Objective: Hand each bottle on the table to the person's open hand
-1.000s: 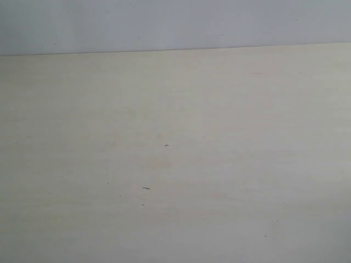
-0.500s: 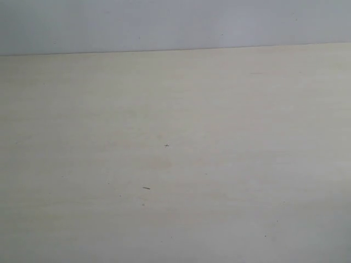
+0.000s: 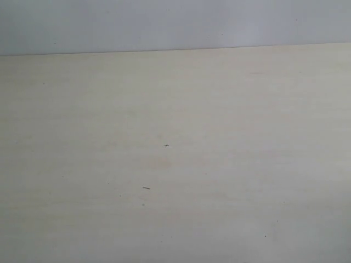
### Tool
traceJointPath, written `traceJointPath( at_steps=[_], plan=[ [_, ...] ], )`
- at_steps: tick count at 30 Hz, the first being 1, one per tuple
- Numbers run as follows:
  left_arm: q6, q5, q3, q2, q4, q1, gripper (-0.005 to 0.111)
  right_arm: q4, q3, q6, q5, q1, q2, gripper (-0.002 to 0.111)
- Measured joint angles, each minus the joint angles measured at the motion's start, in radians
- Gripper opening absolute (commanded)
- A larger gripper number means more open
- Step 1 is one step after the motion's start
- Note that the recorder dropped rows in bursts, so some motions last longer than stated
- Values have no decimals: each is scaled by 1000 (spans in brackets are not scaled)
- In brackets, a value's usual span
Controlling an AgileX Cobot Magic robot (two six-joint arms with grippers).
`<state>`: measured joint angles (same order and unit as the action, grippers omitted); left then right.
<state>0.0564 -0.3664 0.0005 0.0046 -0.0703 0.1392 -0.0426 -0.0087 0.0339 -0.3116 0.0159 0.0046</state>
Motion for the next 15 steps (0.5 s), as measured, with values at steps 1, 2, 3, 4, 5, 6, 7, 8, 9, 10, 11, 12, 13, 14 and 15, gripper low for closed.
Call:
traceJointPath(
  at_steps=[1,2,3,4,5,6,7,8,9,10,11,12,13,14,15],
  plan=[
    [0,0,0,0,0,0,1,-2,0,5,-17,0,0,0],
    [0,0,0,0,0,0,1,-4,0,7,-28,0,0,0],
    [0,0,0,0,0,0,1,-4,0,9,-33,0,0,0],
    [0,0,0,0,-2,0,1,-4,0,11,-33,0,0,0],
    [0,0,0,0,-2,0,1,-4,0,11,-35,0,0,0],
    [0,0,0,0,-2,0,1,-4,0,11,-37,0,0,0],
    [0,0,0,0,-2,0,1,-4,0,11,-37,0,0,0],
    [0,0,0,0,-2,0,1,-4,0,11,-37,0,0,0],
    [0,0,0,0,-2,0,1,-4,0,11,-37,0,0,0],
    [0,0,0,0,-2,0,1,-4,0,11,-37,0,0,0],
    [0,0,0,0,-2,0,1,-4,0,11,-37,0,0,0],
    [0,0,0,0,-2,0,1,-4,0,11,-38,0,0,0],
    [0,0,0,0,-2,0,1,-4,0,11,-38,0,0,0],
    [0,0,0,0,-2,0,1,-4,0,11,-38,0,0,0],
    [0,0,0,0,-2,0,1,-4,0,11,-38,0,0,0]
  ],
)
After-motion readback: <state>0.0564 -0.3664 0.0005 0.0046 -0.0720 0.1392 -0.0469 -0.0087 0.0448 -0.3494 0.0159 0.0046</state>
